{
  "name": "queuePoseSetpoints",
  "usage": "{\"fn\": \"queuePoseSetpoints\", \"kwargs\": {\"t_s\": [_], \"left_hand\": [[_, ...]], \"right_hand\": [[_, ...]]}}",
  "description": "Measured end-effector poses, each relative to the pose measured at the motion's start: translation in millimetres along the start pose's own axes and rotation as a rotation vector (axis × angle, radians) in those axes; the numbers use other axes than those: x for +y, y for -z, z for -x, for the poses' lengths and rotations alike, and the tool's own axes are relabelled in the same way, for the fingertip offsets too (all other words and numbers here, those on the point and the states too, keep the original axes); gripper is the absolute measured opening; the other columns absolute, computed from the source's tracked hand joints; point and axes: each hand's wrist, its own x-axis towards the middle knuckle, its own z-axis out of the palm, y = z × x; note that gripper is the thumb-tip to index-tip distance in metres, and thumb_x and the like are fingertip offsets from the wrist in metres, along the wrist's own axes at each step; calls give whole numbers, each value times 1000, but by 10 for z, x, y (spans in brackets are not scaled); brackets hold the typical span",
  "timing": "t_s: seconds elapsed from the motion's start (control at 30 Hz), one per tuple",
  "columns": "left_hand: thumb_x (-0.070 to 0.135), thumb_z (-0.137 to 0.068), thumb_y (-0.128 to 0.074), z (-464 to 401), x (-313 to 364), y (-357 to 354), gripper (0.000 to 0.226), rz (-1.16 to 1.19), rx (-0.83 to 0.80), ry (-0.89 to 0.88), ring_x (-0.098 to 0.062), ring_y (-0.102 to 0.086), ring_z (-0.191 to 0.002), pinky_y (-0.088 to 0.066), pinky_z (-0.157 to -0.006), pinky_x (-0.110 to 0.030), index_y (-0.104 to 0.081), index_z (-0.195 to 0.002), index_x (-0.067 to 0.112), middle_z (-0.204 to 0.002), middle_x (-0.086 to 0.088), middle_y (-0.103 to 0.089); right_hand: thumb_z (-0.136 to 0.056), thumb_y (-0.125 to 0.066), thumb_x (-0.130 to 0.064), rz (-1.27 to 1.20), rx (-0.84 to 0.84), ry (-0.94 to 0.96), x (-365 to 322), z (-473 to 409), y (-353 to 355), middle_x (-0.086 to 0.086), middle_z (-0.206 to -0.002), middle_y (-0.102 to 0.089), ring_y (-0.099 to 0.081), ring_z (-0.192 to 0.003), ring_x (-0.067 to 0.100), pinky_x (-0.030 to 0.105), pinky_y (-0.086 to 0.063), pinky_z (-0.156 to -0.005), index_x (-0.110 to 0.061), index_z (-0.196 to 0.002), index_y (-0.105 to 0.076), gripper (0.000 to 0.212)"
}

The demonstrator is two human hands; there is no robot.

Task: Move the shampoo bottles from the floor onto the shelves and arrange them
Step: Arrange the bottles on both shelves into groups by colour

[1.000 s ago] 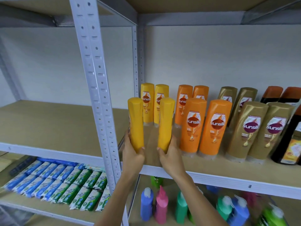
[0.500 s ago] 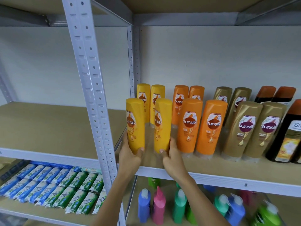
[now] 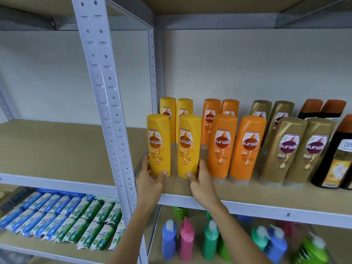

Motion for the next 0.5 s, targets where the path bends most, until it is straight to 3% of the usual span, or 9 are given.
{"fn": "queuePoseSetpoints", "kwargs": {"t_s": [0.1, 0.2, 0.33, 0.5], "left_hand": [[12, -81, -73, -9, -18, -12, 71, 1, 27, 10, -10, -56, -116, -48, -93, -29, -37, -142, 24, -124, 13, -56], [12, -81, -74, -24, -22, -41, 65, -12, 54, 11, -12, -58, -112, -51, -94, -36, -42, -137, 21, -121, 11, -59], [14, -81, -73, -28, 3, -66, 59, -8, 57, 11, -7, -58, -104, -49, -86, -28, -44, -131, 28, -112, 17, -58], [16, -81, -74, -44, -9, -55, 61, -26, 48, 26, -7, -57, -103, -49, -88, -31, -43, -133, 26, -114, 15, -57]], "right_hand": [[-95, -54, -9, -45, -8, -9, -18, -4, -13, -8, -129, -52, -49, -119, 7, 24, -41, -99, -25, -138, -35, 49], [-92, -62, -20, -35, 20, 1, -21, -24, -51, -6, -125, -53, -52, -116, 9, 28, -46, -96, -24, -134, -37, 50], [-90, -64, -15, -42, 66, -20, -17, -34, -61, -7, -124, -51, -51, -113, 8, 17, -44, -86, -24, -135, -34, 54], [-91, -62, -17, -15, 69, 9, -27, -27, -92, -9, -121, -52, -51, -110, 7, 18, -41, -86, -26, -136, -33, 55]]}}
